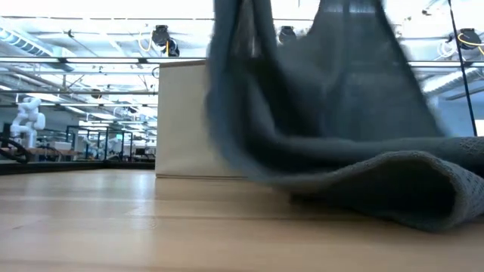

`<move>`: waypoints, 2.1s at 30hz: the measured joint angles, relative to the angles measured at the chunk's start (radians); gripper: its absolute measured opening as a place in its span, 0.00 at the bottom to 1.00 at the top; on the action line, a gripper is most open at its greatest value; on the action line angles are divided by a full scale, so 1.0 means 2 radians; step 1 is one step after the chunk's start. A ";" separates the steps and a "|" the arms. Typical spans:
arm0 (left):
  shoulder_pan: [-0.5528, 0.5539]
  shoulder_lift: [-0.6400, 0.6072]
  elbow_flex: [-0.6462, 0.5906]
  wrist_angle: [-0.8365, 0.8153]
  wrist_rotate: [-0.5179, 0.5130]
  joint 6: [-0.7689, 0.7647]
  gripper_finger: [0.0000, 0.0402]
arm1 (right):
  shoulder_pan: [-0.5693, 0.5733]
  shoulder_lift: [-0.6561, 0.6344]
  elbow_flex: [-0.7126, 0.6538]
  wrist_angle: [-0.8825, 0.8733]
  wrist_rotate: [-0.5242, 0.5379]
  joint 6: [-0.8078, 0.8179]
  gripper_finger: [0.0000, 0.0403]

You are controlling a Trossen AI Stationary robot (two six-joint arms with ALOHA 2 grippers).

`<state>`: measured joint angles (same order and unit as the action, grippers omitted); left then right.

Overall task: Fold towel
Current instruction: Fold the orange towel

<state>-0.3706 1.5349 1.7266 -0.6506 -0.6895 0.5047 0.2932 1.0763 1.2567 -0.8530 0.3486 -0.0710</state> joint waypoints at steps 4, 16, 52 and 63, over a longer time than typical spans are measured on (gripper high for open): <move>0.008 -0.001 0.066 -0.002 0.000 0.002 0.00 | 0.002 0.014 0.125 -0.079 -0.008 0.001 0.00; 0.035 -0.002 0.222 -0.007 -0.001 0.039 0.00 | 0.002 0.091 0.427 -0.168 -0.032 -0.044 0.00; -0.080 0.002 0.314 -0.137 0.121 -0.030 0.00 | 0.053 0.200 0.549 -0.190 -0.317 -0.074 0.00; -0.147 0.005 0.259 -0.218 0.152 -0.166 0.00 | 0.146 0.280 0.548 -0.218 -0.314 -0.032 0.00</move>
<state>-0.6654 1.5452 2.2446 -1.0870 -0.3851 0.1724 0.5860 1.6370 2.3535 -1.2891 -0.2789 -0.1354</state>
